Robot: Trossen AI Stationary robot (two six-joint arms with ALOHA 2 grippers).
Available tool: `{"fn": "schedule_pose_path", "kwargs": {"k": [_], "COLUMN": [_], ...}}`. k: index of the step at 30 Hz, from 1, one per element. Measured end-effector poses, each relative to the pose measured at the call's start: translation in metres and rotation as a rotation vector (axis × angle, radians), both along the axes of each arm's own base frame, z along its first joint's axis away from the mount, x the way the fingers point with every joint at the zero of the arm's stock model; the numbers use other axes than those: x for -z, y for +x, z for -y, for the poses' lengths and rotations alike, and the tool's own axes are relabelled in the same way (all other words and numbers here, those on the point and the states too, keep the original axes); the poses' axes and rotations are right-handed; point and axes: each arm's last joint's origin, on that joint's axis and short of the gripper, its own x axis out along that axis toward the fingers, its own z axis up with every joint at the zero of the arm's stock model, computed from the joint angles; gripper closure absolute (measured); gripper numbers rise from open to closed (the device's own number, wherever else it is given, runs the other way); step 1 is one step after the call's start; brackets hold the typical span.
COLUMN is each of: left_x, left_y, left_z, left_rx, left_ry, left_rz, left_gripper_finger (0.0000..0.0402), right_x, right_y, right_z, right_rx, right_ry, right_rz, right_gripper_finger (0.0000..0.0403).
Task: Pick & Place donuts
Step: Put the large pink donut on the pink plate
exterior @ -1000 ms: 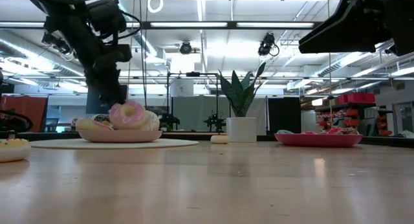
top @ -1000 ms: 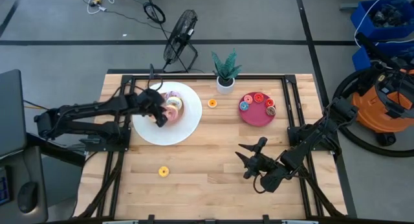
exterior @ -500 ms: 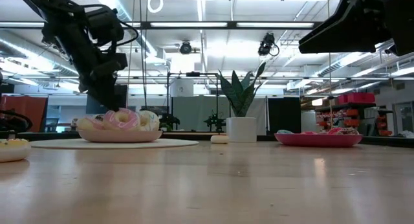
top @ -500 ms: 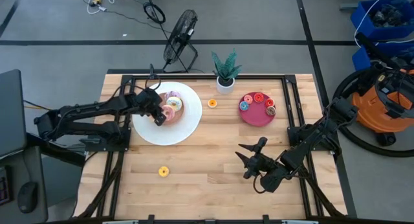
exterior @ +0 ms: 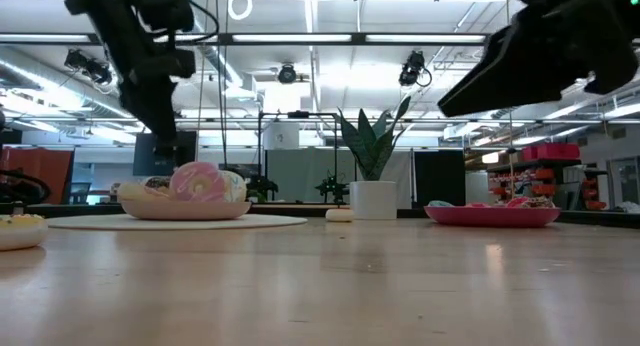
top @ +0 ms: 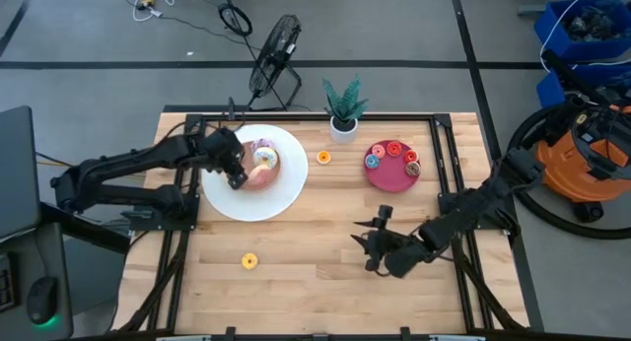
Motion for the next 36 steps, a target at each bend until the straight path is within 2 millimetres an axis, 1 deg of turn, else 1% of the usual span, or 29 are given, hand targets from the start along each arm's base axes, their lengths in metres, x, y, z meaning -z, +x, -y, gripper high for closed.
{"fn": "schedule_pose_path", "kwargs": {"k": [2, 5, 8, 11, 15, 17, 18, 22, 25, 28, 31, 36], "left_x": [0.000, 0.006, 0.017, 0.031, 0.055, 0.067, 0.073, 0.092, 0.097, 0.100, 0.103, 0.107], "left_y": [0.001, 0.000, -0.005, -0.011, -0.017, -0.019, -0.019, -0.012, 0.001, 0.016, 0.030, 0.047], "left_z": [0.014, 0.042, 0.074, 0.104, 0.139, 0.153, 0.158, 0.164, 0.165, 0.165, 0.154, 0.126], "left_rx": [0.068, 0.141, 0.189, 0.241, 0.327, 0.391, 0.409, 0.456, 0.530, 0.616, 0.580, 0.451], "left_ry": [-0.011, -0.039, -0.038, -0.049, -0.053, 0.001, 0.058, 0.362, 0.609, 0.793, 0.859, 0.868], "left_rz": [-0.005, -0.045, -0.098, -0.095, 0.023, 0.097, 0.136, 0.206, 0.176, 0.103, 0.061, -0.033], "left_gripper_finger": [0.0192, 0.0204, 0.0219, 0.0230, 0.0242, 0.0247, 0.0249, 0.0256, 0.0257, 0.0256, 0.0244, 0.0188], "right_x": [0.000, 0.000, -0.001, 0.000, -0.001, -0.001, -0.001, -0.004, -0.006, -0.008, -0.007, -0.007], "right_y": [0.003, 0.003, 0.004, 0.003, 0.003, 0.004, 0.004, 0.007, 0.009, 0.010, 0.010, 0.010], "right_z": [0.004, 0.005, 0.004, 0.003, 0.003, 0.003, 0.004, 0.004, 0.004, 0.003, 0.003, 0.003], "right_rx": [0.003, 0.008, 0.007, 0.016, 0.027, 0.025, 0.026, 0.012, -0.004, -0.018, -0.021, -0.028], "right_ry": [0.015, 0.015, 0.023, 0.045, 0.063, 0.061, 0.062, 0.050, 0.034, 0.018, 0.011, 0.012], "right_rz": [-0.007, -0.007, 0.004, 0.014, 0.023, 0.023, 0.027, 0.047, 0.058, 0.063, 0.060, 0.053], "right_gripper_finger": [0.0225, 0.0225, 0.0225, 0.0225, 0.0225, 0.0225, 0.0225, 0.0225, 0.0225, 0.0225, 0.0225, 0.0225]}}
